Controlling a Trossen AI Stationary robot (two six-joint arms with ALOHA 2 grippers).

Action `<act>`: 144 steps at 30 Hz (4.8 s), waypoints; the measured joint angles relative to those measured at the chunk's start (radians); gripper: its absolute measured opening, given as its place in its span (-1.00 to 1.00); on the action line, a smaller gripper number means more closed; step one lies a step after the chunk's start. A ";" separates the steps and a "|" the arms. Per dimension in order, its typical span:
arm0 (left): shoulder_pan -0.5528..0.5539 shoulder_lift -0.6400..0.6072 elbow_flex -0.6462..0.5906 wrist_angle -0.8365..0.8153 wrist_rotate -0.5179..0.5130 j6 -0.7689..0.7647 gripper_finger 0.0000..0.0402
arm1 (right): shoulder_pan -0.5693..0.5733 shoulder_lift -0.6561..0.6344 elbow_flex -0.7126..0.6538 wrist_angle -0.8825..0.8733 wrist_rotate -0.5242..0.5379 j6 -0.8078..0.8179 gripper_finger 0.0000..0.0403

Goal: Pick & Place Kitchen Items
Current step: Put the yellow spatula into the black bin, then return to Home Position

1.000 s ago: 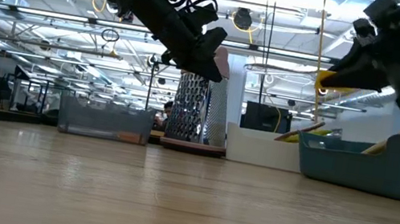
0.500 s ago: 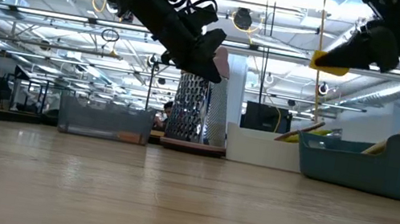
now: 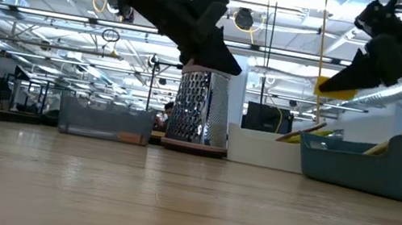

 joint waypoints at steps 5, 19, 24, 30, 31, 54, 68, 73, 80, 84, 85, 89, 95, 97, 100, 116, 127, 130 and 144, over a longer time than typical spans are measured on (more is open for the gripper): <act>-0.028 0.000 0.000 0.043 0.095 0.085 -0.84 | 0.000 0.043 0.000 0.015 -0.107 0.097 -0.86; -0.116 0.000 0.002 0.219 0.205 0.265 -0.12 | -0.016 0.282 0.000 0.335 -0.319 -0.008 -0.88; -0.115 0.000 0.002 0.107 0.204 0.192 0.03 | -0.065 0.343 0.000 0.440 -0.362 -0.051 -0.83; -0.115 0.000 0.002 -0.021 0.183 0.170 0.04 | -0.115 0.364 0.000 0.506 -0.487 -0.069 -0.87; -0.116 0.000 0.002 -0.031 0.163 0.170 0.04 | -0.118 0.364 0.000 0.515 -0.505 -0.076 -0.87; -0.102 0.000 0.002 -0.082 0.095 0.168 -0.67 | -0.123 0.364 0.000 0.601 -0.507 -0.196 -0.84; -0.104 0.000 0.002 -0.087 0.059 0.089 -0.97 | -0.123 0.364 0.000 0.589 -0.503 -0.202 -0.71; -0.106 0.000 0.002 -0.130 0.049 0.065 -0.97 | -0.123 0.364 0.000 0.586 -0.505 -0.227 -0.57; -0.127 0.000 0.002 -0.270 -0.041 -0.007 -0.98 | -0.122 0.364 0.000 0.585 -0.510 -0.180 -0.28; -0.132 -0.029 0.002 -0.366 -0.074 -0.083 -0.96 | -0.122 0.364 0.000 0.574 -0.510 -0.144 -0.17; -0.132 -0.050 0.002 -0.391 -0.074 -0.104 -0.96 | -0.122 0.364 0.000 0.570 -0.509 -0.136 -0.16; -0.128 -0.145 0.002 -0.534 -0.119 -0.152 -0.98 | -0.122 0.363 0.000 0.562 -0.509 -0.093 -0.16; -0.119 -0.328 0.002 -0.762 -0.344 -0.201 -0.96 | -0.122 0.363 -0.001 0.570 -0.508 -0.068 -0.19; -0.097 -0.377 0.003 -0.806 -0.351 -0.208 -0.98 | -0.122 0.363 -0.001 0.567 -0.508 -0.068 -0.20; -0.040 -0.433 0.002 -0.887 -0.349 -0.227 -0.96 | -0.122 0.363 -0.001 0.568 -0.508 -0.068 -0.20; 0.413 -0.455 -0.231 -0.807 -0.087 -0.229 -0.96 | -0.122 0.363 -0.001 0.567 -0.508 -0.060 -0.21; 0.535 -0.453 -0.437 -0.436 0.155 -0.191 -0.90 | -0.122 0.363 -0.001 0.567 -0.507 -0.061 -0.21; 0.542 -0.453 -0.439 -0.462 0.135 -0.165 -0.79 | -0.122 0.363 -0.001 0.567 -0.507 -0.061 -0.21; 0.541 -0.550 -0.348 -0.597 0.034 -0.114 -0.36 | -0.122 0.363 -0.001 0.575 -0.507 -0.061 -0.21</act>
